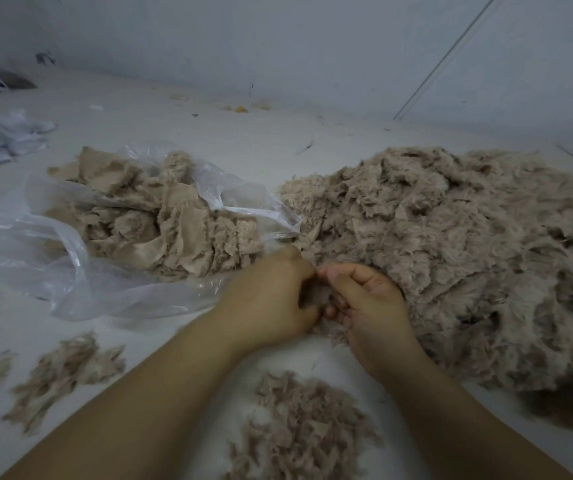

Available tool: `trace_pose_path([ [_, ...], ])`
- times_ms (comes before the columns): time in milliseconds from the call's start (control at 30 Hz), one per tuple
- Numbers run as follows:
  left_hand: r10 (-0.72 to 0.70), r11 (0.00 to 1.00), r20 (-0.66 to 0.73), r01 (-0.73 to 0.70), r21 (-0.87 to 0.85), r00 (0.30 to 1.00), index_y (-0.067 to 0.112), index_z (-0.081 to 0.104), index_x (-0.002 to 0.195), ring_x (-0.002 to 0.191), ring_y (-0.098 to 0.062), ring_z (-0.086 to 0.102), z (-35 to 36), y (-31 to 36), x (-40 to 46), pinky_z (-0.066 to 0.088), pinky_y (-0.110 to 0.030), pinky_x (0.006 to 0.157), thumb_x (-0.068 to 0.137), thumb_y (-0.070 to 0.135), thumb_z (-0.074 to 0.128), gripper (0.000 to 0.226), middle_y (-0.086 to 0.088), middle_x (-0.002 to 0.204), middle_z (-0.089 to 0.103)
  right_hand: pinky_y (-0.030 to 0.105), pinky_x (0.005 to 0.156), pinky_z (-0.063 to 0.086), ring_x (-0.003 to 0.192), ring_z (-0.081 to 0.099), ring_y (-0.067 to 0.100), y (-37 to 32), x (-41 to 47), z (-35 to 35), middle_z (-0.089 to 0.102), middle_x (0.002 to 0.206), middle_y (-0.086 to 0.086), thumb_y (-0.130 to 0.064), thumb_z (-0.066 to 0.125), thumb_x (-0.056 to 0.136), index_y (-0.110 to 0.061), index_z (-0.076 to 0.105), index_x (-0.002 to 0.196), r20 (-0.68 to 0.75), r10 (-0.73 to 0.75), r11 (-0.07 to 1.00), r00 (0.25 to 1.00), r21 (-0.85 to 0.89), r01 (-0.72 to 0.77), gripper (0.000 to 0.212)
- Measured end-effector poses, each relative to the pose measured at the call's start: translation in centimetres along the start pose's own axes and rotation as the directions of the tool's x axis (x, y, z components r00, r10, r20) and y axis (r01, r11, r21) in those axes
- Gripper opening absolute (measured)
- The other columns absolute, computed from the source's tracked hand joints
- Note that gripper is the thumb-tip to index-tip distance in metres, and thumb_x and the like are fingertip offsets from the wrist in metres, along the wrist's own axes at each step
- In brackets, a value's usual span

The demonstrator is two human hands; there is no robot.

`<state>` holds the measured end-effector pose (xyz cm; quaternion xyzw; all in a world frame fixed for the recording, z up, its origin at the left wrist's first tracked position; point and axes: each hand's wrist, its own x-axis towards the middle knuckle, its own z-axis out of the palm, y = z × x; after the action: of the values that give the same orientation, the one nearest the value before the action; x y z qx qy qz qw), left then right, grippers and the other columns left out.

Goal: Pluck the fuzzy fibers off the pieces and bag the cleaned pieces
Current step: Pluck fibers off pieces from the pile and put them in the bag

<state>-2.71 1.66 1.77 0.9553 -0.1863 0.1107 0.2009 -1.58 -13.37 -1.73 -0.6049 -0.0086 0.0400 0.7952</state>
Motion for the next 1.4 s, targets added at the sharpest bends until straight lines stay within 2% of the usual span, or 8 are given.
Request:
trace_pose_path([
  [133, -0.005, 0.997, -0.005, 0.006, 0.077, 1.0, 0.016, 0.067, 0.096, 0.08, -0.023, 0.059, 2.0, -0.7, 0.4, 0.05, -0.037, 0.064, 0.087, 0.02, 0.056, 0.014, -0.002, 0.094, 0.058, 0.021, 0.05, 0.048, 0.05, 0.052, 0.006, -0.1, -0.1, -0.1, 0.061, 0.057, -0.003, -0.009, 0.06, 0.096, -0.02, 0.078, 0.076, 0.015, -0.015, 1.0, 1.0, 0.004, 0.015, 0.029],
  [300, -0.22, 0.86, -0.142, 0.123, -0.496, 0.965, 0.01, 0.064, 0.074, 0.055, -0.009, 0.054, 1.9, -1.1, 0.8, 0.045, -0.027, 0.054, 0.092, 0.007, 0.06, 0.019, -0.004, 0.063, 0.062, 0.021, 0.051, 0.047, 0.064, 0.063, 0.006, -0.2, 0.1, -0.2, 0.073, 0.08, 0.001, -0.009, 0.067, 0.09, -0.018, 0.071, 0.106, 0.063, -0.007, 0.999, 0.998, 0.034, 0.005, 0.019],
  [467, -0.332, 0.588, -0.051, 0.164, -0.792, 0.942, -0.001, 0.054, 0.081, 0.05, -0.011, 0.058, 1.9, 0.1, 0.9, 0.045, -0.027, 0.043, 0.099, 0.007, 0.051, 0.02, -0.004, 0.054, 0.06, 0.021, 0.051, 0.046, 0.067, 0.061, 0.015, -0.4, 0.0, 0.1, 0.073, 0.085, 0.012, -0.033, 0.078, 0.069, -0.014, 0.073, 0.101, 0.087, 0.003, 1.0, 0.996, 0.005, -0.003, 0.037],
  [633, -0.359, 0.53, -0.113, 0.103, -0.842, 0.926, -0.012, 0.055, 0.082, 0.053, -0.021, 0.053, 1.5, 0.4, 0.8, 0.043, -0.03, 0.048, 0.098, 0.011, 0.056, 0.029, -0.028, 0.066, 0.059, 0.022, 0.053, 0.05, 0.058, 0.06, 0.013, -0.2, 0.1, -0.2, 0.071, 0.071, 0.009, -0.018, 0.072, 0.089, -0.02, 0.072, 0.077, 0.106, -0.024, 0.993, 0.994, -0.111, 0.036, 0.011],
  [833, -0.471, 0.372, -0.034, 0.163, -0.914, 0.881, -0.007, 0.059, 0.082, 0.038, -0.009, 0.045, 1.1, 0.2, 0.8, 0.035, -0.016, 0.038, 0.099, 0.015, 0.056, 0.028, -0.003, 0.049, 0.055, 0.022, 0.048, 0.048, 0.05, 0.054, 0.012, -0.2, 0.1, -0.2, 0.066, 0.066, 0.009, -0.014, 0.072, 0.088, -0.021, 0.069, 0.068, 0.08, -0.022, 0.995, 0.997, -0.092, 0.029, 0.021],
  [967, -0.381, 0.268, 0.048, 0.16, -0.95, 0.923, 0.003, 0.06, 0.083, 0.034, -0.004, 0.044, 0.9, 0.6, 0.6, 0.033, -0.012, 0.036, 0.098, 0.011, 0.055, 0.017, 0.001, 0.048, 0.056, 0.021, 0.041, 0.037, 0.047, 0.046, 0.011, -0.6, -0.1, -0.1, 0.066, 0.067, 0.01, -0.036, 0.075, 0.074, -0.017, 0.074, 0.076, 0.149, -0.001, 0.999, 0.989, -0.037, 0.007, 0.019],
  [1233, -0.545, 0.208, -0.007, 0.126, -0.97, 0.839, 0.016, 0.065, 0.071, 0.046, -0.021, 0.05, 1.1, 0.1, 1.0, 0.043, -0.027, 0.05, 0.097, 0.013, 0.058, 0.027, -0.012, 0.059, 0.058, 0.018, 0.039, 0.036, 0.043, 0.041, 0.009, -0.2, -0.2, -0.1, 0.058, 0.056, 0.006, -0.031, 0.074, 0.075, -0.018, 0.074, 0.064, 0.107, -0.025, 0.994, 0.994, -0.099, 0.036, 0.017],
  [1400, -0.554, 0.221, -0.019, 0.125, -0.967, 0.832, 0.013, 0.059, 0.068, 0.029, -0.006, 0.034, 0.4, -1.0, 1.2, 0.027, -0.01, 0.035, 0.096, 0.009, 0.058, 0.029, 0.004, 0.044, 0.044, 0.02, 0.039, 0.035, 0.044, 0.04, 0.011, -0.2, -0.1, -0.2, 0.051, 0.058, 0.012, -0.024, 0.071, 0.086, -0.016, 0.073, 0.066, 0.072, 0.003, 0.999, 0.997, -0.049, 0.0, 0.021],
])
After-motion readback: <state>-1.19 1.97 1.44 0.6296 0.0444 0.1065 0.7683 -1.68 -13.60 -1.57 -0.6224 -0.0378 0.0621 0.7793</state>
